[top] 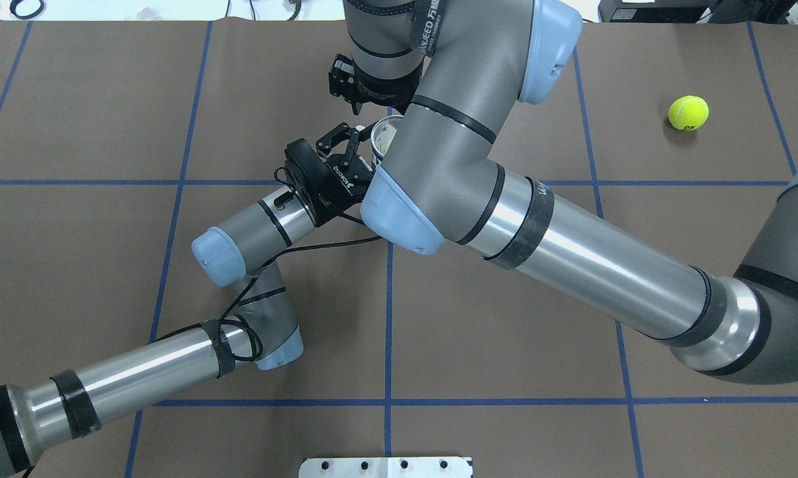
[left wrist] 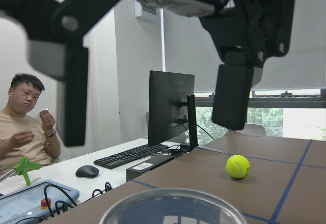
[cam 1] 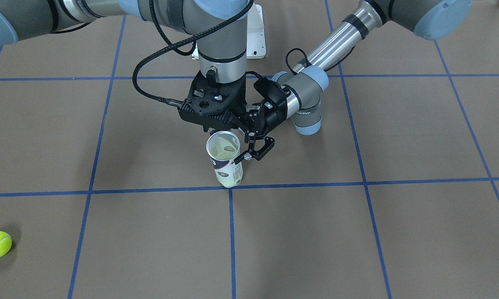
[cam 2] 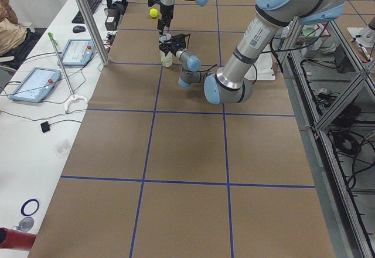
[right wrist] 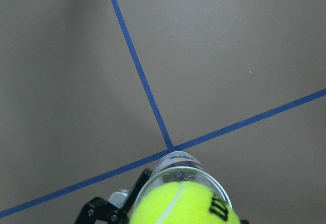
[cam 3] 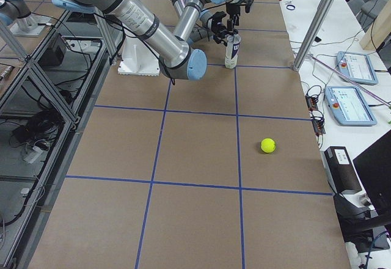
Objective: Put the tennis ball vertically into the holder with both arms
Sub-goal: 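Move the right gripper to the farther yellow tennis ball and grasp it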
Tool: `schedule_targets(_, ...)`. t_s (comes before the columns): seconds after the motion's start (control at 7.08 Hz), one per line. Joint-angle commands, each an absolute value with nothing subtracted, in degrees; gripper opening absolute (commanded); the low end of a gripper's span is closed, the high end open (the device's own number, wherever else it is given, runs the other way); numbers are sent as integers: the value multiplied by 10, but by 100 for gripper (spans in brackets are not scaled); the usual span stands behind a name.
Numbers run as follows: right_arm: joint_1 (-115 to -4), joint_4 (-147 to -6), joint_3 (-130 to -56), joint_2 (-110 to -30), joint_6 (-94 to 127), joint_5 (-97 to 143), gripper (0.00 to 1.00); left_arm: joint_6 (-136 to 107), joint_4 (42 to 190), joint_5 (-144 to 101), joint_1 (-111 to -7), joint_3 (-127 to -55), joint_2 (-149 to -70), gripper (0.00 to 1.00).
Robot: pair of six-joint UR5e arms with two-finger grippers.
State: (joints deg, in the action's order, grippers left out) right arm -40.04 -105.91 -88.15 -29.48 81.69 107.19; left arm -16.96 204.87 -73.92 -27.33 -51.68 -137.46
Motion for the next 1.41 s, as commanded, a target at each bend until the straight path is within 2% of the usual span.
schedule_targets(0.0, -405, -1059, -906, -318, 778, 1076, 99, -170, 2049, -739, -273, -517, -1375, 99)
schedule_targets(0.56, -508, -1029, -924, -397, 612, 1142, 99, -170, 2049, -739, -279, -517, -1375, 99)
schedule_targets(0.85, -567, -898, -923, -514, 525, 1171, 99, -170, 2048, -738, -286, -517, -1375, 99)
schedule_targets(0.99, -598, -876, -920, -555, 458, 1180, 99, -170, 2048, -737, -286, -517, -1375, 99)
schedule_targets(1.27, -654, -863, -889, -598, 350, 1204, 99, -170, 2048, -738, -286, -517, -1375, 99)
